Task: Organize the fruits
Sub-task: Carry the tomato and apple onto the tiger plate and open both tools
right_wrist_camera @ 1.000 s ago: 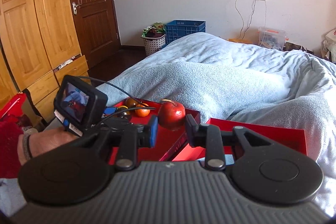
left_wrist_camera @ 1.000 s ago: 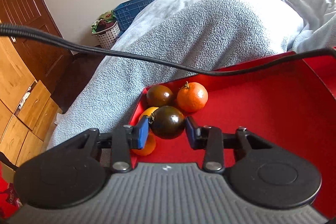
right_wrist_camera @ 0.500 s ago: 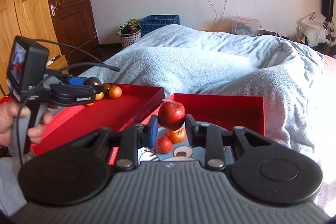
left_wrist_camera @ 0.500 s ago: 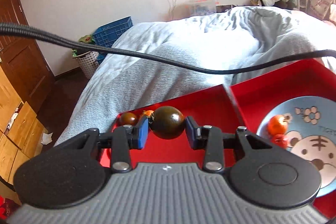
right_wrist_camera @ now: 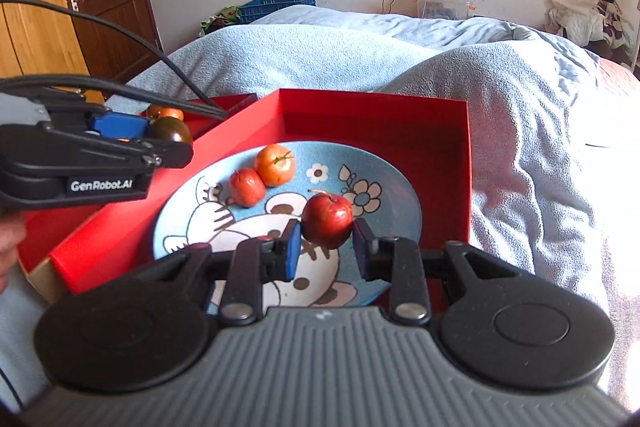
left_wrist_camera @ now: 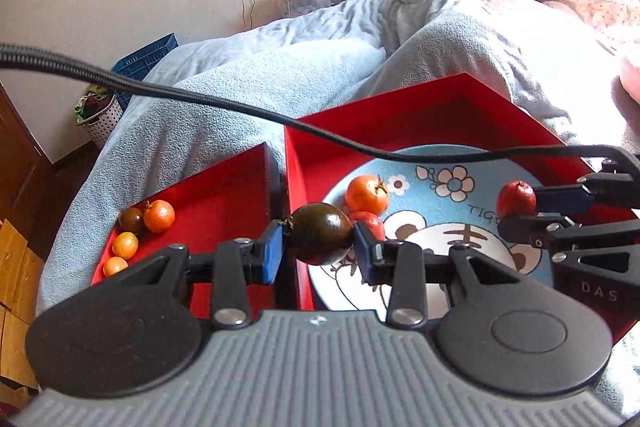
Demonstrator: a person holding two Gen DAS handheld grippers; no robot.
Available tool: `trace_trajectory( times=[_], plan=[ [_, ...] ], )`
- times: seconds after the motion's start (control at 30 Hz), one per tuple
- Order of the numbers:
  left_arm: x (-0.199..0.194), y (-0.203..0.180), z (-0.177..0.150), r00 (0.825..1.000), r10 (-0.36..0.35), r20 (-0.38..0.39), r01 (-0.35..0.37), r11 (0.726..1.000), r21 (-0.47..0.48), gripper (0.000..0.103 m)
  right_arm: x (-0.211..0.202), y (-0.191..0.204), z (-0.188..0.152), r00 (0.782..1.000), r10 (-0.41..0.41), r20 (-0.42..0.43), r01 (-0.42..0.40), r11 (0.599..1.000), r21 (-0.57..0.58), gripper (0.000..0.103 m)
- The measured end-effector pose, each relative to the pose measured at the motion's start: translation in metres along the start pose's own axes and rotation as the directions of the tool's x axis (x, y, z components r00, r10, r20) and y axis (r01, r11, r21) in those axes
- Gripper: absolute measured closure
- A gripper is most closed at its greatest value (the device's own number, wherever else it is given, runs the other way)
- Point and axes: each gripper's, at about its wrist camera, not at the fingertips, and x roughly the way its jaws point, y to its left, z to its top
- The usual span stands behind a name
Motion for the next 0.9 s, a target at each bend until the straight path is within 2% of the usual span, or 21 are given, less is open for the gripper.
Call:
trace_trajectory(
  times=[0.17, 0.23, 0.4, 0.53, 0.6, 0.67, 0.77, 0.83, 0.9],
  plan=[
    [0.005, -0.028, 0.005, 0.999, -0.041, 0.010, 0.041, 0.999, 0.032, 0.060, 0.000, -0.020, -0.011, 1.000, -0.027, -0.015, 0.028, 0.999, 0.033, 0.072],
    [0.007, -0.040, 0.005, 0.998, -0.060, 0.007, 0.059, 0.997, 0.040, 0.060, 0.000, -0.026, -0.012, 1.000, -0.013, -0.009, 0.013, 0.999, 0.043, 0.072],
    [0.012, -0.063, 0.000, 0.997, -0.069, 0.030, 0.067, 0.995, 0.071, 0.060, 0.003, -0.030, -0.009, 1.000, -0.008, -0.015, 0.008, 1.000, 0.007, 0.072],
    [0.018, -0.075, 0.004, 0.996, -0.071, 0.057, 0.068, 0.996, 0.056, 0.060, 0.003, -0.038, -0.008, 0.999, -0.015, -0.028, 0.014, 0.998, -0.054, 0.072],
    [0.024, -0.085, 0.008, 0.995, -0.077, 0.060, 0.075, 0.996, 0.039, 0.060, 0.005, -0.046, -0.005, 0.997, -0.076, -0.019, 0.074, 0.992, -0.098, 0.073],
    [0.027, -0.092, 0.008, 0.994, -0.095, 0.048, 0.093, 0.995, 0.047, 0.060, 0.001, -0.053, 0.000, 0.999, -0.026, -0.026, 0.023, 0.996, -0.082, 0.072],
    [0.024, -0.092, 0.001, 0.996, -0.073, 0.056, 0.068, 0.994, 0.088, 0.059, -0.008, -0.036, 0.005, 0.999, -0.022, -0.025, 0.018, 0.991, -0.135, 0.071],
    [0.025, -0.081, 0.001, 0.996, -0.088, 0.020, 0.086, 0.994, 0.066, 0.059, -0.010, -0.028, 0.007, 1.000, -0.011, -0.028, 0.007, 0.990, -0.137, 0.071],
    [0.023, -0.068, 0.000, 0.997, -0.073, 0.016, 0.072, 0.996, 0.058, 0.059, -0.009, -0.021, 0.009, 0.999, 0.013, -0.044, -0.018, 0.991, -0.131, 0.071]
  ],
)
